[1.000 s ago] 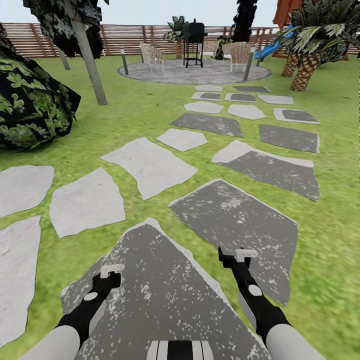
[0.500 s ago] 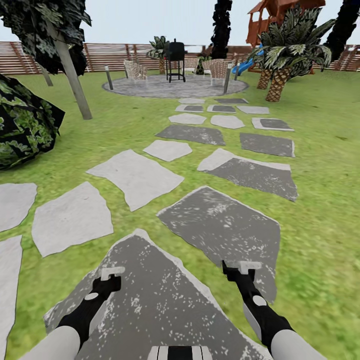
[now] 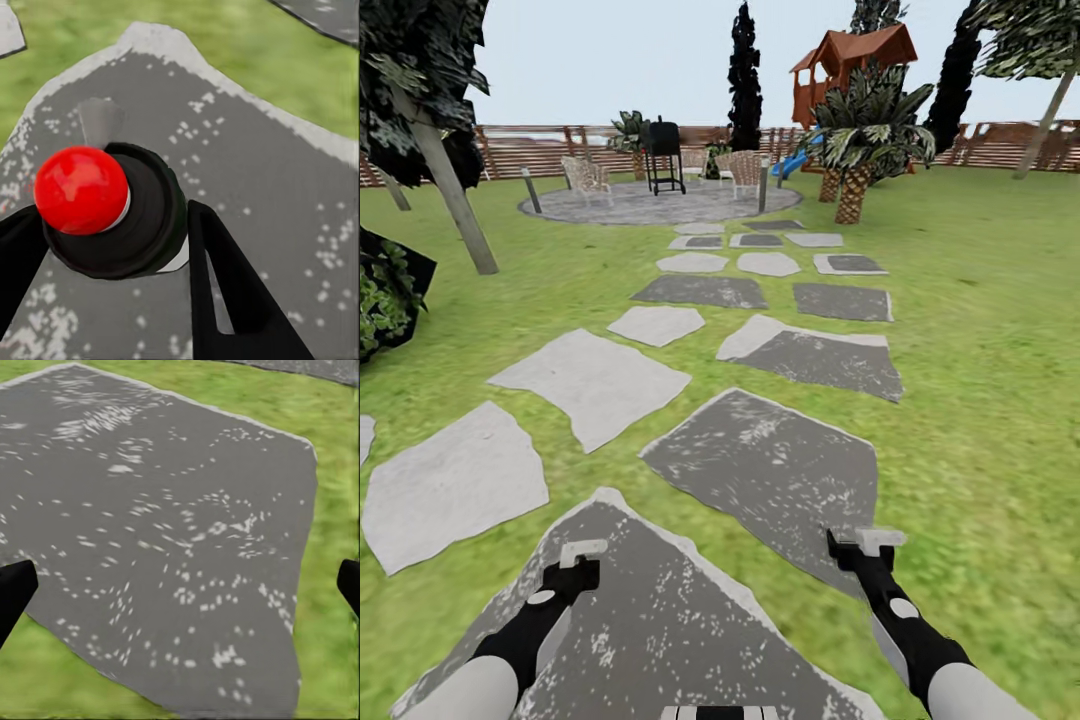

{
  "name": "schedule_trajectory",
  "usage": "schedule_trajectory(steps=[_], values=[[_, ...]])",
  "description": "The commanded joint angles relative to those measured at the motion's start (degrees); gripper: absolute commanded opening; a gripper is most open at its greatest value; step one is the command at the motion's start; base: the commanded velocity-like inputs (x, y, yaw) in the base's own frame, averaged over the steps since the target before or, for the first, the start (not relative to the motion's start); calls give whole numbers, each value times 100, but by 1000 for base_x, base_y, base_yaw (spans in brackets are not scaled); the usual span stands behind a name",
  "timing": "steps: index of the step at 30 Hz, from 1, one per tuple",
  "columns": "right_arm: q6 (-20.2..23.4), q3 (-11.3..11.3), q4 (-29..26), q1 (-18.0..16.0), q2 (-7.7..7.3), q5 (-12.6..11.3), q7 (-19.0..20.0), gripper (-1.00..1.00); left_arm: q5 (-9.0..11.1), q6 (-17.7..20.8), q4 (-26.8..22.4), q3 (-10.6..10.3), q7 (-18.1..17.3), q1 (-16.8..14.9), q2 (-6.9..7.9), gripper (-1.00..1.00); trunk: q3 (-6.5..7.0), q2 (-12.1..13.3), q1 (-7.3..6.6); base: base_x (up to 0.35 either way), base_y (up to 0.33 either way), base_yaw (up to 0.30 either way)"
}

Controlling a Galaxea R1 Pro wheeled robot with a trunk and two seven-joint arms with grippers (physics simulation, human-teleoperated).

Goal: In the garden, pick up the pesticide atomizer on the floor and spray pesticide onto both trees until each tree trunk is fully covered.

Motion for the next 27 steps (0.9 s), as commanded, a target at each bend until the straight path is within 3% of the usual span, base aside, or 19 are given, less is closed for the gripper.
schedule_trajectory(steps=[1, 27], values=[[1, 1, 45, 0, -15, 0, -1, 100, -1, 0, 4, 2, 1, 0, -4, -100, 29, 1, -3, 0, 0, -253], [2, 8, 135, 1, -12, -4, 1, 100, -9, -71, 215, 37, 10, 1, 33, -100, 510, 1044, -574, 0, 0, -296]])
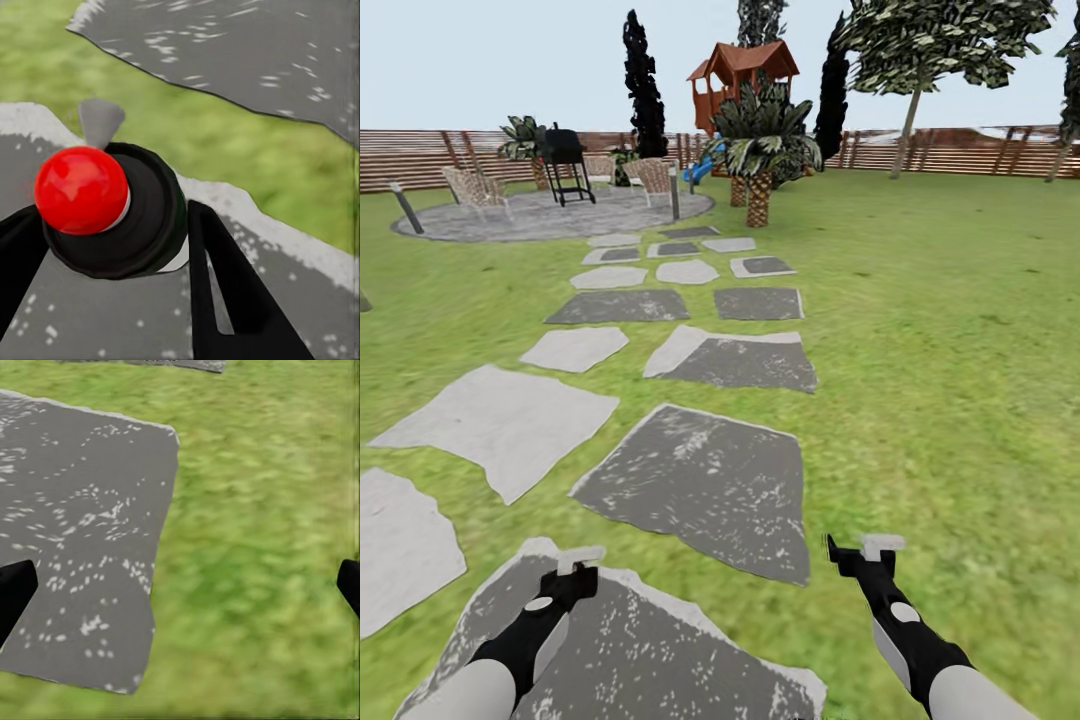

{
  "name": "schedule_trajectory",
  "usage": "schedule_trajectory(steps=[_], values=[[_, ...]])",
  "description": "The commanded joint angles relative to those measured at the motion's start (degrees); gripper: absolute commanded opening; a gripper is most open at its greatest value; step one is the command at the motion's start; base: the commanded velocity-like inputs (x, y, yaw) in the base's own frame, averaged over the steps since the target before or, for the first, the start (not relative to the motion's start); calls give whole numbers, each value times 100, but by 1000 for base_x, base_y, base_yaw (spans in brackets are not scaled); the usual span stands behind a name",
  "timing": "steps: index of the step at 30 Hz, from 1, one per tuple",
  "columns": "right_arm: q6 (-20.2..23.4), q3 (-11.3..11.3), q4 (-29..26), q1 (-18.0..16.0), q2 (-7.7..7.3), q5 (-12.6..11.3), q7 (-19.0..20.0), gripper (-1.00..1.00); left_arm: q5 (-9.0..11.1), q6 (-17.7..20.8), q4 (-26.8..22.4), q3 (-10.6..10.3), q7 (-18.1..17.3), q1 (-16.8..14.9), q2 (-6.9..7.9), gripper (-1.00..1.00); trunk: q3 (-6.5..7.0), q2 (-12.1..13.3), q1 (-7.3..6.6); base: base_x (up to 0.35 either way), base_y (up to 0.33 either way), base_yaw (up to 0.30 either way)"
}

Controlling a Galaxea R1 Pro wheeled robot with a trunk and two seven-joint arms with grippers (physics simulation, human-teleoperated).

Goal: In the garden, pick up the pesticide atomizer on the floor and spray pesticide onto both trees until each tree trunk is fully covered.

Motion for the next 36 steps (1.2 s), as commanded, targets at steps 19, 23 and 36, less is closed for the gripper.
schedule_trajectory(steps=[19, 23, 36], values=[[3, 0, 1, 4, 0, -9, 2, 100, 4, -10, -5, 8, 119, 45, 9, -100, 162, 363, -198, 0, 0, -300], [1, 0, 1, 4, 0, -9, 2, 100, 6, -16, -8, -3, 240, 66, 7, -100, 162, 363, -198, 0, 0, -300], [3, 0, 5, -1, 13, -9, 2, 100, 0, -20, -9, -35, 256, 71, -9, -100, 162, 363, -198, 0, -167, -292]])
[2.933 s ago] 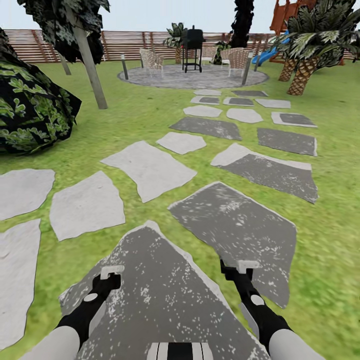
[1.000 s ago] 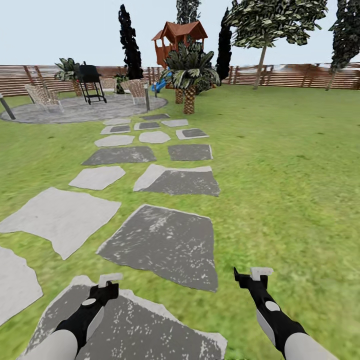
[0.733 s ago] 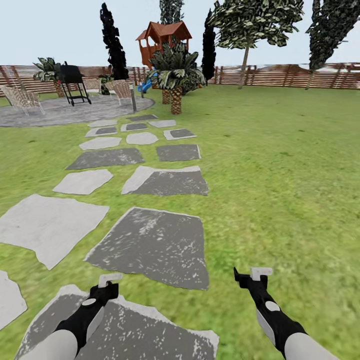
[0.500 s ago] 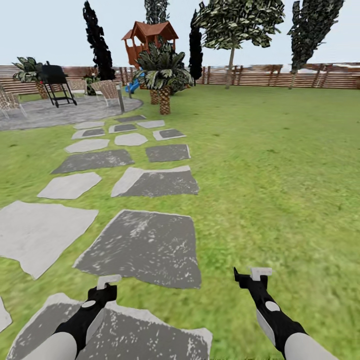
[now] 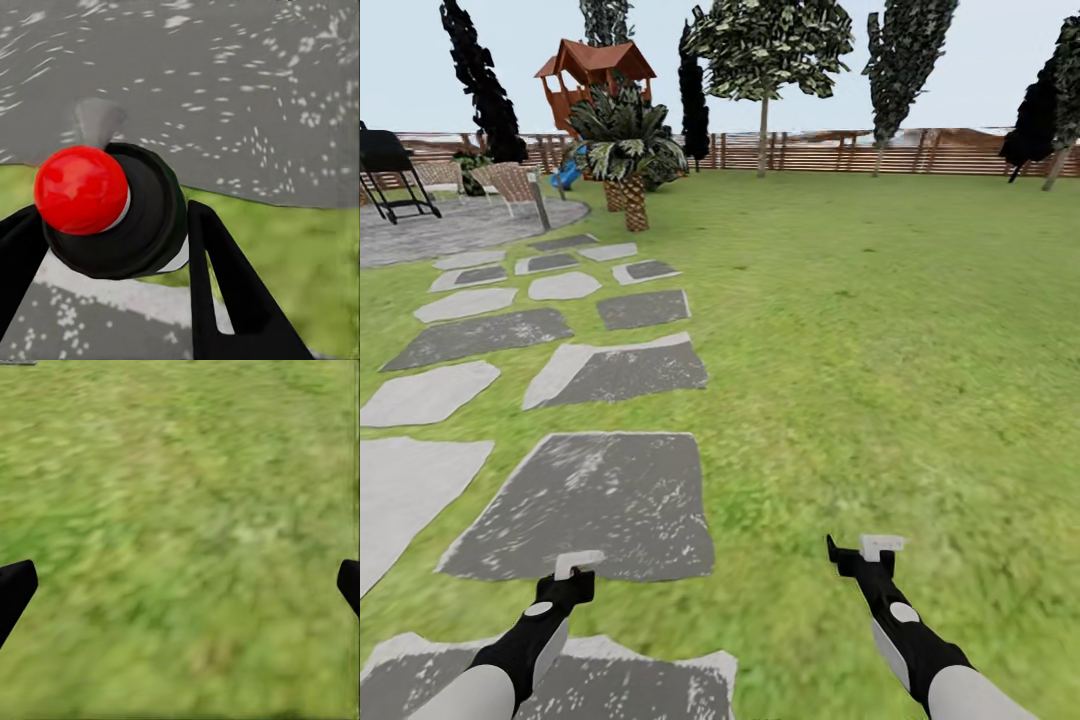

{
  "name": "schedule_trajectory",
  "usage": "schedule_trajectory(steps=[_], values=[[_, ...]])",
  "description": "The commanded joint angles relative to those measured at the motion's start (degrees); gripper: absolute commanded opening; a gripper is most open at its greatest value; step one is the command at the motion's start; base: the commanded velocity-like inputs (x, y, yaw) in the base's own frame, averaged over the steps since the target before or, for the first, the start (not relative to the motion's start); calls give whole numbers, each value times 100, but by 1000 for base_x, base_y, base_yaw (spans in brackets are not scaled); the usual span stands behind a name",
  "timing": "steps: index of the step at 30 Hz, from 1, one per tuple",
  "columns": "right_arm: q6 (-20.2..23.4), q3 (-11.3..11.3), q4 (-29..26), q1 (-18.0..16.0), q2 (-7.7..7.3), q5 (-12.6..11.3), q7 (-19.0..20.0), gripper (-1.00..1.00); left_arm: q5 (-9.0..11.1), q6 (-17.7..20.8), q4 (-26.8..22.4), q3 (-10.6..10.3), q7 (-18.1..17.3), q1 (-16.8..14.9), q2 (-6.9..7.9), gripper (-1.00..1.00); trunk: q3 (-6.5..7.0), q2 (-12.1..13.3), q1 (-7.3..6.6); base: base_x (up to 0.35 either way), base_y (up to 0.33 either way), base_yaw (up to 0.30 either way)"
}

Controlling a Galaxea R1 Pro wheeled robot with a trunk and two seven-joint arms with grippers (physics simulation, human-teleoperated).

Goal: In the garden, pick up the pesticide atomizer on the floor and spray pesticide onto both trees until each tree trunk is fully covered.

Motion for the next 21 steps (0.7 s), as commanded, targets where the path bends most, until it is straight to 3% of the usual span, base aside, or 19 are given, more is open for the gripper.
schedule_trajectory(steps=[1, 8, 16, 21], values=[[-1, 0, 2, 1, 2, 0, 0, 100, -1, -1, -1, -1, 1, 0, 0, -100, 0, 0, 0, 0, -269, -125], [-1, 0, 4, 0, 5, 0, -1, 100, -1, 2, -1, 6, 1, 0, 0, -100, 0, 0, 0, 0, -270, -98], [-1, 0, 5, 6, 5, 0, 0, 100, -1, 2, -9, 16, 1, 0, 3, -100, 0, 0, 0, 0, -251, -281], [0, 0, 10, 4, 5, 0, 0, 100, -1, 0, -4, 17, 1, 0, 8, -100, 0, 0, 0, 0, -63, -299]])
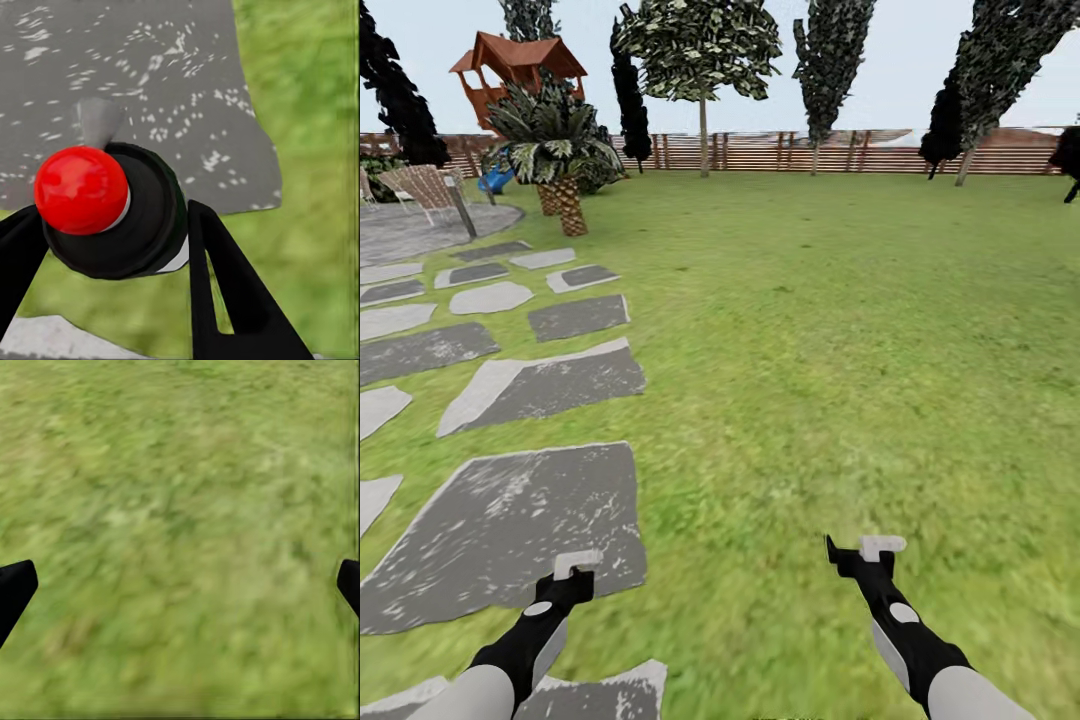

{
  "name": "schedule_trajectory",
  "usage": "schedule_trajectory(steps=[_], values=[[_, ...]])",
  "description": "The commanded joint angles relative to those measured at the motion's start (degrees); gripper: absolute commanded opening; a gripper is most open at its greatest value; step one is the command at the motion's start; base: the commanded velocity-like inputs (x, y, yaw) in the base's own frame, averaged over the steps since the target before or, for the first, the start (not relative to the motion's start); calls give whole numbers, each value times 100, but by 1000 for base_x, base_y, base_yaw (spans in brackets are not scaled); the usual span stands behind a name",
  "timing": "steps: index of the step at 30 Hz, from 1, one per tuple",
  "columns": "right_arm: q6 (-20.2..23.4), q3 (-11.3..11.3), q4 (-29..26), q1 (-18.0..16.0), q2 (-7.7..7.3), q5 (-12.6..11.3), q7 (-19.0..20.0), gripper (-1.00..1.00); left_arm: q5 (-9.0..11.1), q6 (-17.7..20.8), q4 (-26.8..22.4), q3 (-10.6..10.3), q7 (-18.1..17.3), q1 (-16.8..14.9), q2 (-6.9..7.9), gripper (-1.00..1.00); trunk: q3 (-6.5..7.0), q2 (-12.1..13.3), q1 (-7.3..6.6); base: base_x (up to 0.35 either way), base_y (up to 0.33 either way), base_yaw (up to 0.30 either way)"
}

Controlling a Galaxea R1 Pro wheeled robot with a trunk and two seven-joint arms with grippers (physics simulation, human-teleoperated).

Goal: In the garden, pick up the pesticide atomizer on the floor and spray pesticide onto both trees until each tree trunk is fully covered.

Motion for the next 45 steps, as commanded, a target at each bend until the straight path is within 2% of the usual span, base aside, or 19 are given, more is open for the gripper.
schedule_trajectory(steps=[1, 45], values=[[2, 0, 2, 2, 0, 0, 0, 100, -1, -2, 1, -1, 1, 0, -3, -100, 0, 0, 0, 0, -10, -300], [-1, 0, 83, 1, 9, 0, 0, 100, -1, -7, 12, -11, 7, 8, -3, -100, 0, 0, 0, 0, 0, -300]])
